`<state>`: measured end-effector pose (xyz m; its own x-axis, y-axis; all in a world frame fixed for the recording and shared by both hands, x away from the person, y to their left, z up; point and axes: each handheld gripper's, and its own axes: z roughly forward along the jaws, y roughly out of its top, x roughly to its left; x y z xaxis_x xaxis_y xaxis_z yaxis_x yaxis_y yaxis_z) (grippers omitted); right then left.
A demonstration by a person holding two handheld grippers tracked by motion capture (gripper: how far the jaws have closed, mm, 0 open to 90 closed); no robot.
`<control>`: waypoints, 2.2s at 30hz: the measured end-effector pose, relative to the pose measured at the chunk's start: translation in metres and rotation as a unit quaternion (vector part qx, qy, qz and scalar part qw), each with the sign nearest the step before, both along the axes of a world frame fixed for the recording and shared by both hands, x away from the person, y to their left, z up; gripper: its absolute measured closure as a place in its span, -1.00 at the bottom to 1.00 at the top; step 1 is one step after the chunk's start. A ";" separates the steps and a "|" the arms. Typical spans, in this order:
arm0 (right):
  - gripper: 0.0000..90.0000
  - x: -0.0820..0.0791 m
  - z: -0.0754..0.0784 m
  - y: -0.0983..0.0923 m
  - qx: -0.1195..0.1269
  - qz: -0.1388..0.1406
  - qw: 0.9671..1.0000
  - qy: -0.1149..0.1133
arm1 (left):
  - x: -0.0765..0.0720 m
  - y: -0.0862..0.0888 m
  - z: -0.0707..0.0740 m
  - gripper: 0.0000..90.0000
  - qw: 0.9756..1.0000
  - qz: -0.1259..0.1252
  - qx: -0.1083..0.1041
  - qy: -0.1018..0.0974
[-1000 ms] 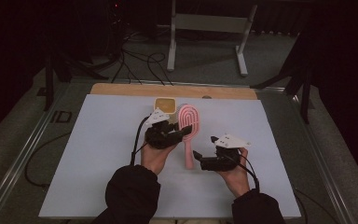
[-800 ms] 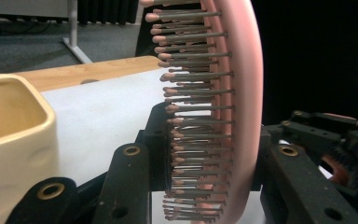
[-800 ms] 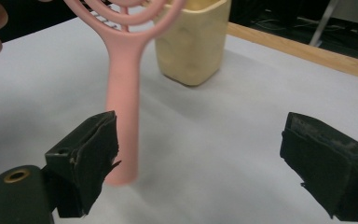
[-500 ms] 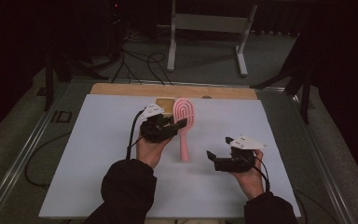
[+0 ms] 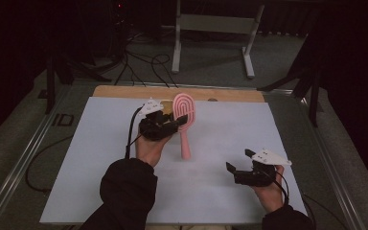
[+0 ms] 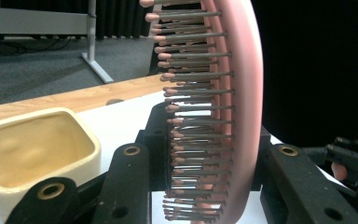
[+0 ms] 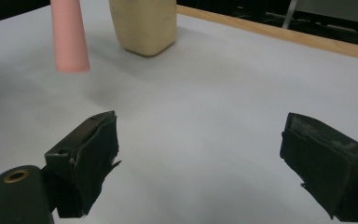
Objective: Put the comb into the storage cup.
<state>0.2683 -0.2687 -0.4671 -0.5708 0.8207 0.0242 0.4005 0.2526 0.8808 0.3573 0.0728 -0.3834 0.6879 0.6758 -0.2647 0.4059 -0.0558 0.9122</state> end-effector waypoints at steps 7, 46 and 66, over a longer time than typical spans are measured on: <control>-0.75 -0.009 -0.014 -0.015 0.010 -0.016 1.000 -0.008 | 0.005 0.004 0.010 0.45 1.000 0.007 0.004 -0.011; -0.75 -0.016 -0.024 -0.020 0.029 -0.032 0.999 -0.029 | 0.045 0.024 0.045 0.45 0.998 0.031 0.008 -0.046; -0.75 -0.015 -0.024 -0.024 0.038 -0.039 0.998 -0.029 | 0.068 0.032 0.059 0.45 0.996 0.069 0.010 -0.056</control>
<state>0.2534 -0.2931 -0.4907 -0.5081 0.8594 0.0567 0.3640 0.1546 0.9185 0.4249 0.1044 -0.3245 0.6129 0.7702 -0.1763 0.3065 -0.0261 0.9515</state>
